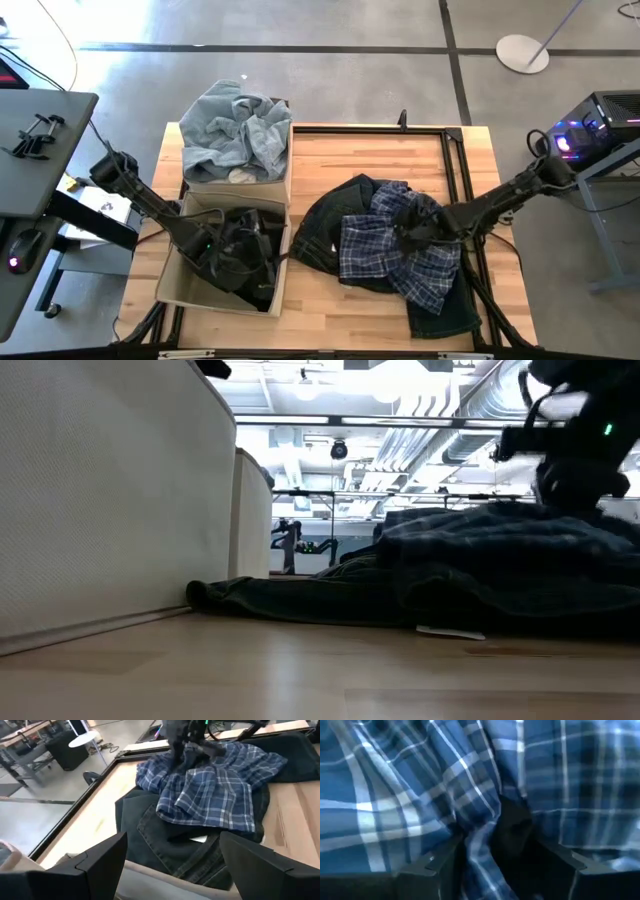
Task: Sort clothes
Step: Put the checkered shirt into the bottom brown laundry organizer
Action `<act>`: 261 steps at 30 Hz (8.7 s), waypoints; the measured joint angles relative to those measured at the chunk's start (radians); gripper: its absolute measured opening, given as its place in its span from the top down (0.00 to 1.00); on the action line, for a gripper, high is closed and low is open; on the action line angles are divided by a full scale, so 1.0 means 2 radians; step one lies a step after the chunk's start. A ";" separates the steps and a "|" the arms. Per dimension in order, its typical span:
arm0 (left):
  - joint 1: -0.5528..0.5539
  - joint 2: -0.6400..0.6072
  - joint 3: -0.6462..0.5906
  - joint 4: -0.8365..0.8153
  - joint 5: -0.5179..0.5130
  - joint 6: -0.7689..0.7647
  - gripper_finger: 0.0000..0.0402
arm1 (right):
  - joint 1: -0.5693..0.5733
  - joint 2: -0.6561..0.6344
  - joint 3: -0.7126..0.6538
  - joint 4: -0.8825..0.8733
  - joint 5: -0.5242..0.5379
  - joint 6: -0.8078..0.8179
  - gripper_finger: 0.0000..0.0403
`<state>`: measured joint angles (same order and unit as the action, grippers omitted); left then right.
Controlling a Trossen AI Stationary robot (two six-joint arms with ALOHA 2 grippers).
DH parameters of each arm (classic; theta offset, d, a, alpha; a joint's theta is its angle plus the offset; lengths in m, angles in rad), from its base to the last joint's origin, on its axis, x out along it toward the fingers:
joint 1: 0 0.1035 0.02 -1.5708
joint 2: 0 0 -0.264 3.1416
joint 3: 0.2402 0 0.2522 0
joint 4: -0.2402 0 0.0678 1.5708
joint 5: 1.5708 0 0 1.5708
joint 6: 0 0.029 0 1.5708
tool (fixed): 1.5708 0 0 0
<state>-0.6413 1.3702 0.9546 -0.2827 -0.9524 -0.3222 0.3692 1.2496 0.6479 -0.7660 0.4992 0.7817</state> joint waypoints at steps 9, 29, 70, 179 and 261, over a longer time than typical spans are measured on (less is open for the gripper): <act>0.006 0.003 0.000 -0.005 -0.066 0.010 0.23 | -0.021 -0.005 -0.153 0.370 -0.026 -0.090 0.72; 0.051 0.003 0.000 0.016 -0.063 0.047 0.23 | -0.021 -0.082 0.055 0.438 0.171 -0.433 0.98; 0.213 0.158 0.001 0.486 0.236 0.315 0.23 | -0.013 -0.023 0.097 0.517 -0.069 -0.526 0.99; 0.131 -0.011 -0.057 -0.243 0.689 -0.237 0.98 | 0.033 -0.141 0.146 0.027 0.023 -0.195 0.38; 0.175 -0.082 0.179 -0.413 0.307 -0.176 0.71 | 0.012 -0.139 -0.039 0.268 -0.028 -0.223 0.38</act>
<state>-0.2918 1.2056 1.3117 -1.1095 -0.3377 -0.6744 0.3940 0.9707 0.5702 -0.2307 0.4438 0.3348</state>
